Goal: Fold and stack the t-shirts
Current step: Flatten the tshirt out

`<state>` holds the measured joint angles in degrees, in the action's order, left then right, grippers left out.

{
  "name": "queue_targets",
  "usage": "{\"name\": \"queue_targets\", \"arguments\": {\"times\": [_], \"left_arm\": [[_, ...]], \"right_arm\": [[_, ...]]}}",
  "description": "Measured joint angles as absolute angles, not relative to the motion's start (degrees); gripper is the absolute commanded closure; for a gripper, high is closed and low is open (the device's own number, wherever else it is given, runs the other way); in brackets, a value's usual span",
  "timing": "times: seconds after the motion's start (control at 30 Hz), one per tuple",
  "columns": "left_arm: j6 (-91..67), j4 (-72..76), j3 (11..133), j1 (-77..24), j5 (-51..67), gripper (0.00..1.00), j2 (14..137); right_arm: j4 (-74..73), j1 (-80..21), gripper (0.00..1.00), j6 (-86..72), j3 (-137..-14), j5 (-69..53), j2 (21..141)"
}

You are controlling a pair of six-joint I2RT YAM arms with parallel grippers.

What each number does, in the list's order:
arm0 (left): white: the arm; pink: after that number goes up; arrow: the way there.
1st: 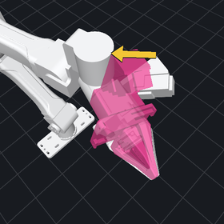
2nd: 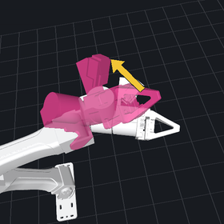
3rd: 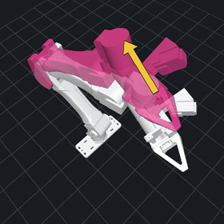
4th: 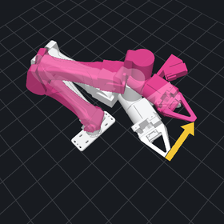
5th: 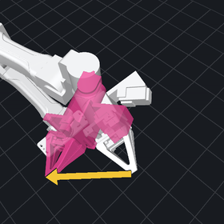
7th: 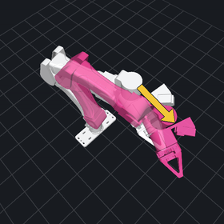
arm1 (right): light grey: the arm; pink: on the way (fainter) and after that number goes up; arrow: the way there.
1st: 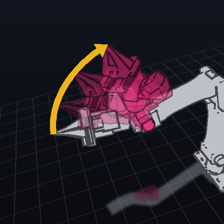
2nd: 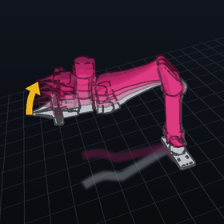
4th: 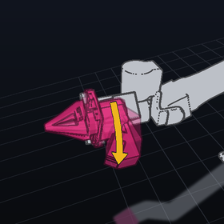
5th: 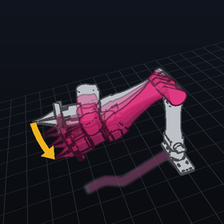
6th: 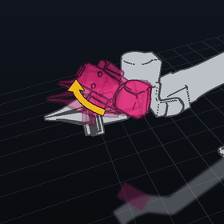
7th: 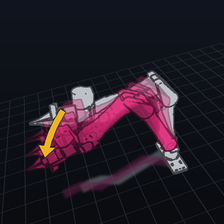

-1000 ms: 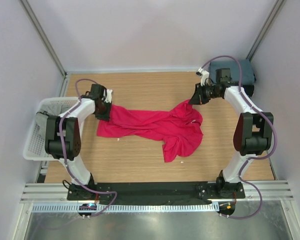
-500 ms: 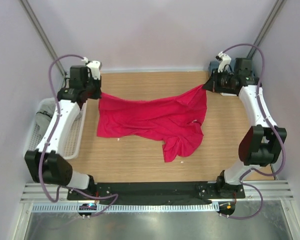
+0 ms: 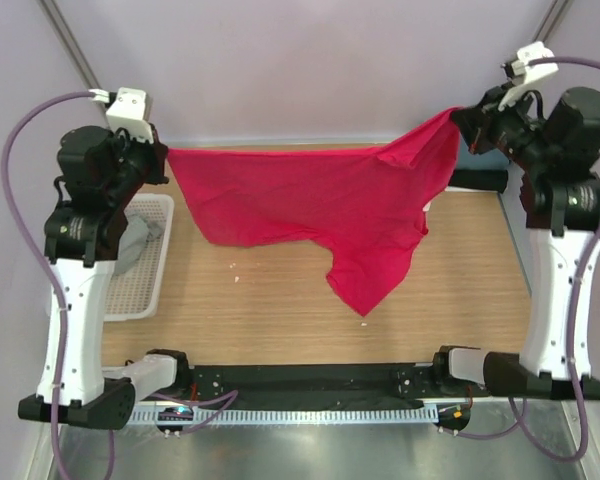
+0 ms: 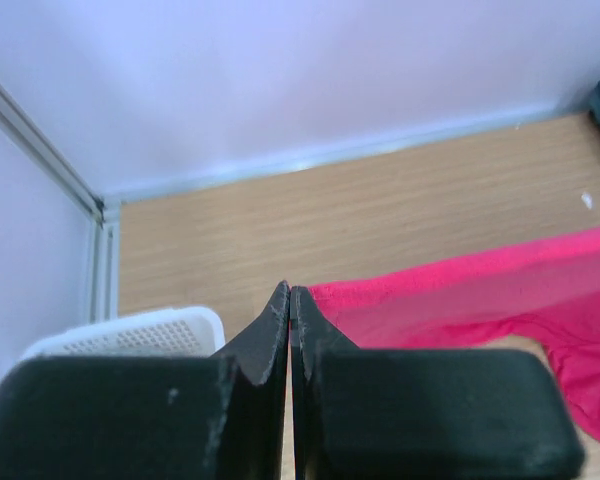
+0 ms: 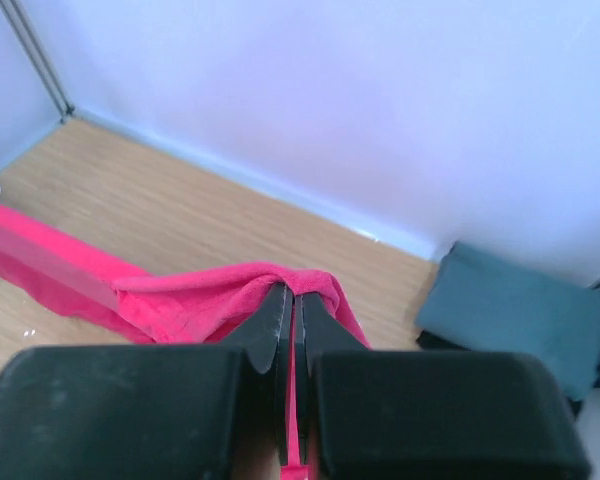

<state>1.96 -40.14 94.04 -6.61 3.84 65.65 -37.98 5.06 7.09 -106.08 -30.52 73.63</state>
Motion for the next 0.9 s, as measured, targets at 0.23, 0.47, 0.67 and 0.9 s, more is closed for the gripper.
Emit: {"name": "queue_targets", "arguments": {"times": [0.23, 0.47, 0.67, 0.9], "left_arm": [[1.8, -43.66, 107.59, -6.61, 4.67, 1.0, 64.79], [2.02, -44.53, 116.27, -6.63, 3.86, 1.0, 66.35], [4.03, -42.96, 111.79, -6.61, 0.05, 1.0, 65.89], [6.44, -41.93, 108.57, -6.61, -2.11, 1.0, 69.36]], "right_arm": [[-39.18, 6.15, 0.99, 9.04, -110.04, -26.2, 63.0], [-37.12, 6.61, 0.99, 10.61, -116.81, -17.41, 63.77], [-30.48, 6.79, 0.99, 10.09, -110.89, -3.42, 65.67], [-29.26, 6.87, 0.99, 9.87, -111.9, 4.78, 74.37]]}}
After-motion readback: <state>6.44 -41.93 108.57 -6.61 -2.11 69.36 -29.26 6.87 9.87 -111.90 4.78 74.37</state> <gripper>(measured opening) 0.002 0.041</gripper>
